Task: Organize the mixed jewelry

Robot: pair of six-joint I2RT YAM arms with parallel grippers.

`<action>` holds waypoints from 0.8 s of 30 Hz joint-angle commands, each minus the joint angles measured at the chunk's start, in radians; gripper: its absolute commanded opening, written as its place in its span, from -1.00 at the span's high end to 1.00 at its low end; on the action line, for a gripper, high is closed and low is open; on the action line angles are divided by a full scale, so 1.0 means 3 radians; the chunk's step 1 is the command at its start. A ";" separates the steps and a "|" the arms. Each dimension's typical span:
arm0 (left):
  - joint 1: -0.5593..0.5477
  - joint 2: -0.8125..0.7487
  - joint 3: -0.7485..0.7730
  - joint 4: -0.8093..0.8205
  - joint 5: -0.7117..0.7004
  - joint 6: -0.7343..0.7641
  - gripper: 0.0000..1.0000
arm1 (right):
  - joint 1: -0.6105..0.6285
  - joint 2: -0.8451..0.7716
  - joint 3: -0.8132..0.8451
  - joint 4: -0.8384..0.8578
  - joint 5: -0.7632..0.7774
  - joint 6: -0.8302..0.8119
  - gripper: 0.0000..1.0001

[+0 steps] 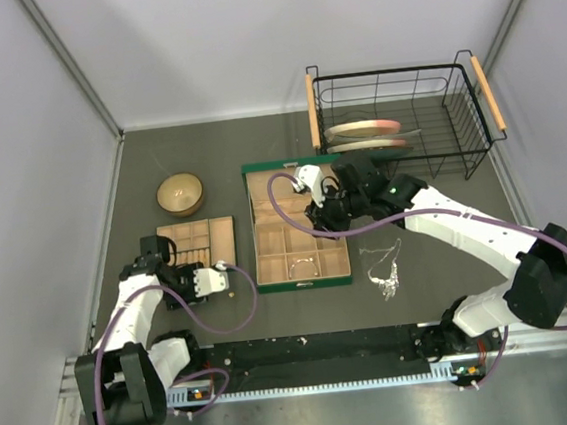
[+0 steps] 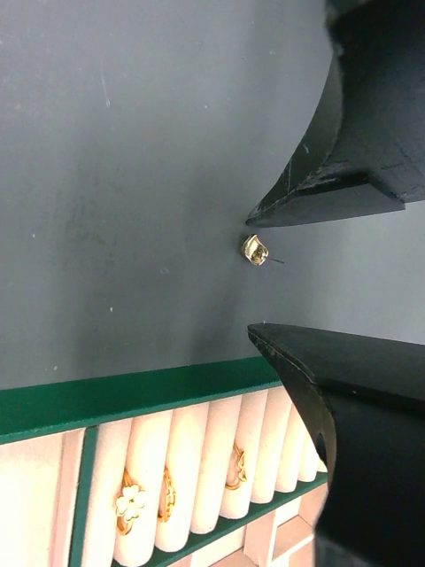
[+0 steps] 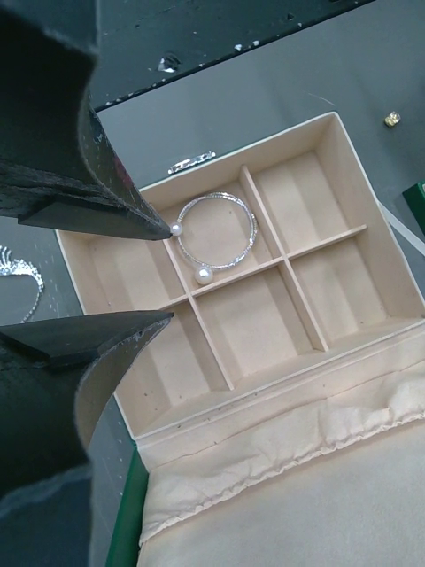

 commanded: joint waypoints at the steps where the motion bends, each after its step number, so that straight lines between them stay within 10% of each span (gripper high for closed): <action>1: -0.0014 -0.0012 -0.0067 0.0090 0.0020 0.0123 -0.04 | -0.0059 0.0017 -0.0002 0.0106 -0.0078 0.0020 0.24; 24: -0.0019 0.0009 -0.0118 -0.0043 0.0005 0.0108 0.60 | -0.0120 0.0089 -0.0007 0.0111 -0.0089 0.0000 0.28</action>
